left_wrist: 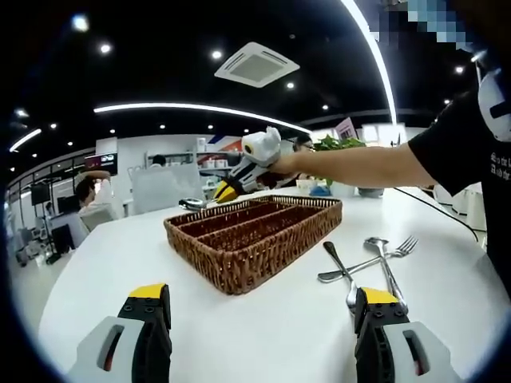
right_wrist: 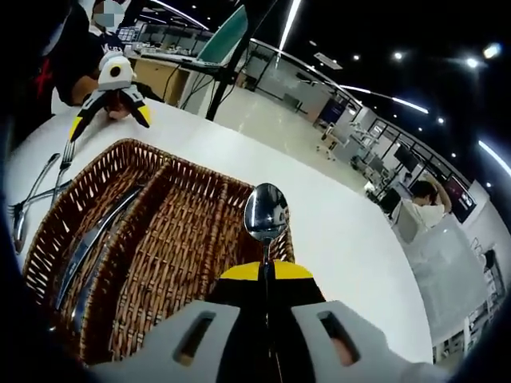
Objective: Arrange the knives, forks, and spoons in their matching storage slots by inserting each utensil handle-first until every utensil is classified and aligned in the correct compartment
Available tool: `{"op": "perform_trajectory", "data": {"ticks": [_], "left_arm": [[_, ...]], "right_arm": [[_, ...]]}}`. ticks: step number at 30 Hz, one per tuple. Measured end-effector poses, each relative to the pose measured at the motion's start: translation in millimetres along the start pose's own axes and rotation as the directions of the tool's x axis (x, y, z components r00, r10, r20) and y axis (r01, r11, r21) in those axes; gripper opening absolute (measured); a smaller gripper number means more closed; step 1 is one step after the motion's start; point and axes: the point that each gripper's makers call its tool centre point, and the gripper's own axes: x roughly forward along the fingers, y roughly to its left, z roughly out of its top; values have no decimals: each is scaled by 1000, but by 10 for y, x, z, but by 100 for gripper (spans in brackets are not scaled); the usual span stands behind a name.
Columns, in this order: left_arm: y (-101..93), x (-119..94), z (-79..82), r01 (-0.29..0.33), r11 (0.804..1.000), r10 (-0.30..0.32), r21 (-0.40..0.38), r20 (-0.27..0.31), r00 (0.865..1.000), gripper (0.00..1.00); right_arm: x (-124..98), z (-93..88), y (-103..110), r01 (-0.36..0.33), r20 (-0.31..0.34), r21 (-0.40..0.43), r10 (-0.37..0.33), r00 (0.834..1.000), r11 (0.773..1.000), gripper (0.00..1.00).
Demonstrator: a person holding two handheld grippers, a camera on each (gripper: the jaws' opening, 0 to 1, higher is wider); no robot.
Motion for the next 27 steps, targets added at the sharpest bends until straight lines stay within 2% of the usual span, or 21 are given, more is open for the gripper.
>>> {"op": "perform_trajectory", "data": {"ticks": [10,13,15,16,17,18,20,27], "left_arm": [[-34,3,15,13,1000,-13,11,5,1000,100],[-15,-7,24,13,1000,-13,-11,13,1000,100],[-3,-9,20,7,1000,-7,-5,10,1000,100],[-7,-8,20,8,1000,-8,-3,10,1000,100],[-10,-8,19,10,1000,-10,-5,10,1000,100],[-12,-6,19,11,1000,-11,-8,11,1000,100],[-9,-5,16,10,1000,-10,-6,11,1000,100],[-16,12,-7,13,1000,-13,-4,4,1000,100]], "right_arm": [[195,-215,-6,-24,-25,30,25,999,999,0],[242,-281,5,-36,-34,49,37,999,998,0],[279,-328,53,-62,-38,76,65,997,995,0],[296,-412,111,-90,-67,111,98,993,990,0],[305,-433,102,-87,-75,101,95,993,991,0],[321,-441,54,-69,-70,88,75,995,994,0],[321,-433,91,-89,-53,133,97,994,987,0],[313,-445,91,-100,-79,130,111,991,986,1]]}}
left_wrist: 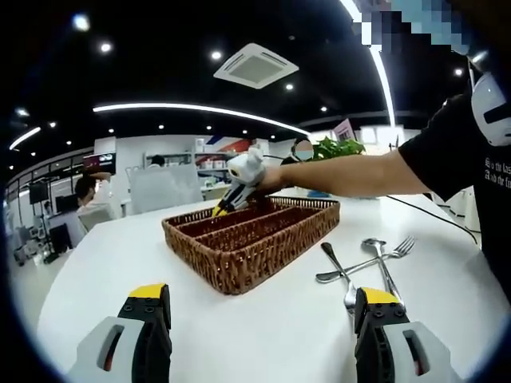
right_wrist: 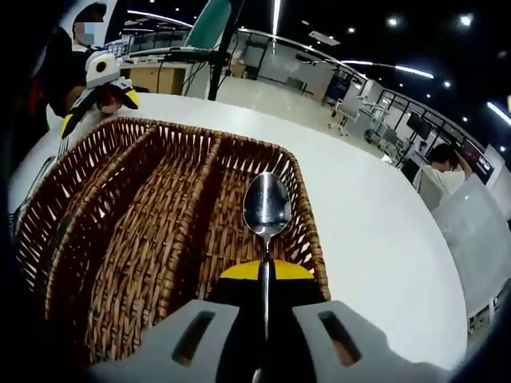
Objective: Arrange the knives, forks, and spoons in their matching storage slots by inserting each utensil handle-first until every utensil is classified and aligned in the correct compartment
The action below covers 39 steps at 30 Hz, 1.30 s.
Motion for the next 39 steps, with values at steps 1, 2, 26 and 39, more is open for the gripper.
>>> {"op": "perform_trajectory", "data": {"ticks": [1,2,26,39], "left_arm": [[2,0,-2,0,1000,0,0,-1,1000,100],[7,0,-2,-2,1000,2,-1,-1,1000,100],[-25,6,52,-6,1000,6,17,15,1000,100],[-56,8,61,-10,998,9,61,11,1000,100]], "right_arm": [[0,0,-1,-2,-3,-6,2,1000,1000,1],[0,0,-5,-2,-6,-8,2,1000,1000,1],[-767,456,-32,291,94,164,-308,947,943,100],[-1668,490,556,489,172,373,-576,799,789,100]]}}
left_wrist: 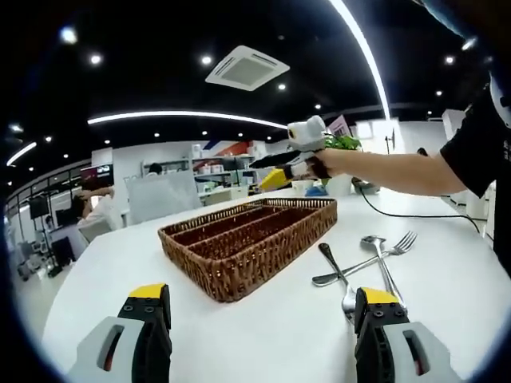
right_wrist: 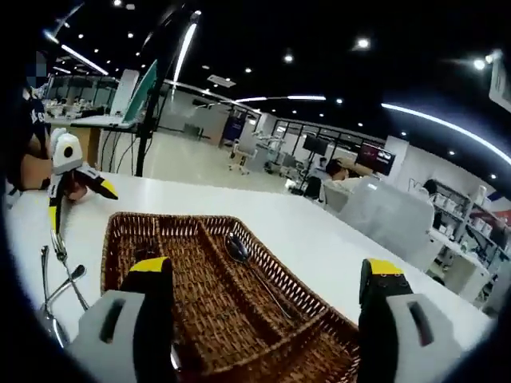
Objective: Arrange the knives, forks, and spoons in their matching storage slots by inserting each utensil handle-first until every utensil is classified and aligned in the correct compartment
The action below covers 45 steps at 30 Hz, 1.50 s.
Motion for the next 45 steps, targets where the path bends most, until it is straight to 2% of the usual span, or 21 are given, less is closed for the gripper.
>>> {"op": "perform_trajectory", "data": {"ticks": [4,9,11,18,22,26,30,33,40,45], "left_arm": [[3,14,-4,-4,1000,4,9,-1,1000,100],[7,27,15,-12,1000,12,24,0,1000,100],[9,29,43,-21,999,21,43,6,1000,100],[-23,40,75,-9,999,9,41,18,1000,100],[-43,40,153,-10,1000,9,24,52,999,100],[-125,60,209,-5,999,2,45,60,998,100],[-190,72,282,-2,999,-2,52,84,996,100],[-216,75,282,-1,997,-5,71,79,997,100],[-232,76,278,12,999,-15,34,89,996,100],[-259,101,245,13,999,-17,47,77,997,100]], "right_arm": [[-320,-159,69,62,-26,4,-62,998,998,100],[-654,-271,258,109,-4,42,-109,994,993,100],[-777,-348,380,116,-9,43,-115,993,992,100],[-1102,-462,658,140,7,74,-140,990,987,100],[-1273,-508,809,148,10,80,-149,989,986,100],[-1390,-543,933,154,11,79,-156,988,985,100],[-1567,-575,1084,159,31,108,-163,986,981,100],[-1659,-604,1156,162,50,135,-170,984,977,100],[-1714,-676,1041,198,65,171,-212,975,965,100],[-1674,-734,1108,184,43,175,-194,980,967,100]]}}
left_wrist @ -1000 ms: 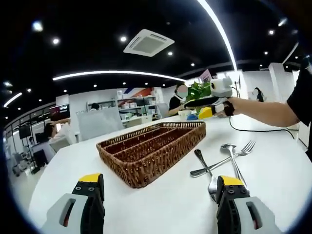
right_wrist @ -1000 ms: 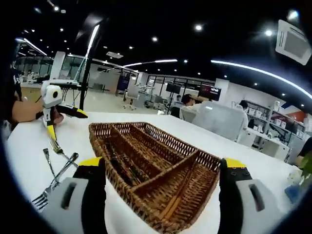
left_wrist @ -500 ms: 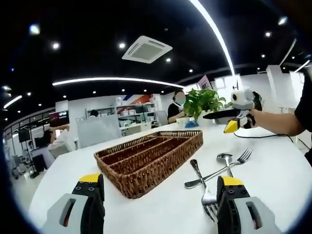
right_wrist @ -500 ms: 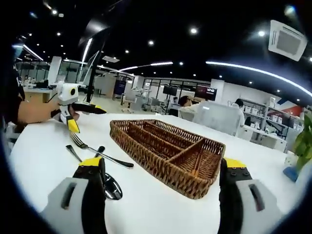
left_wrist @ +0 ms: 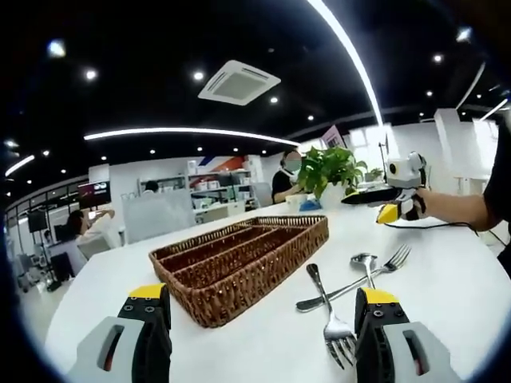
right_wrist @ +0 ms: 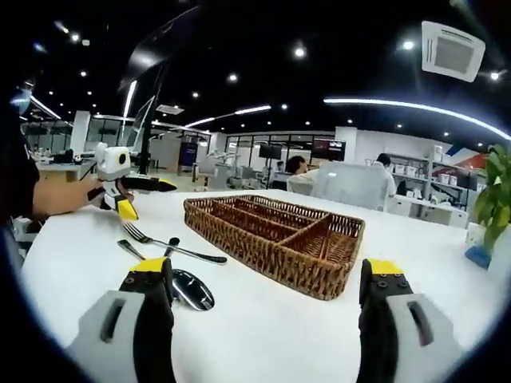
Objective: Arrange the knives, forks, and spoons in their matching storage slots by inserting each utensil handle-first until every utensil is classified and aligned in the correct compartment
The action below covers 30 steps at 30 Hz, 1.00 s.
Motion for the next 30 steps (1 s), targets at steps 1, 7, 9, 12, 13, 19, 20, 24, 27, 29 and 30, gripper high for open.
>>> {"op": "perform_trajectory", "data": {"ticks": [1,7,9,12,13,19,20,24,27,29,30], "left_arm": [[-3,2,-1,0,1000,0,2,0,1000,100],[37,-23,19,-16,1000,16,1,5,1000,100],[41,-37,40,-15,1000,15,-4,12,1000,100],[43,-43,49,-16,1000,16,-4,13,1000,100],[42,-41,49,-15,1000,15,-7,13,1000,100],[8,-19,10,-4,1000,4,1,-6,1000,100],[5,-18,7,-3,1000,3,2,-8,1000,100],[-19,-5,-35,6,1000,-6,11,-31,1000,100],[-32,-5,-47,14,1000,-13,11,-38,999,100],[-90,17,-110,36,999,-35,24,-71,997,100],[-101,22,-119,39,999,-37,26,-76,996,100]], "right_arm": [[11,-4,29,-6,-2,-8,6,1000,1000,100],[15,-4,53,-2,-4,-19,1,1000,1000,100],[9,2,58,-3,-1,-7,3,1000,1000,100],[9,-7,60,-1,-3,-10,1,1000,1000,100],[9,-12,60,-1,-5,-8,1,1000,1000,100],[3,-26,49,2,-8,-10,-2,1000,1000,100],[3,-25,47,3,-8,-9,-3,1000,1000,100],[2,-21,27,6,-4,-7,-6,1000,1000,100],[2,-24,27,7,-5,-6,-7,1000,1000,100],[11,-39,46,0,-10,-6,0,1000,1000,100],[14,-44,50,-1,-13,-8,1,1000,1000,100]]}}
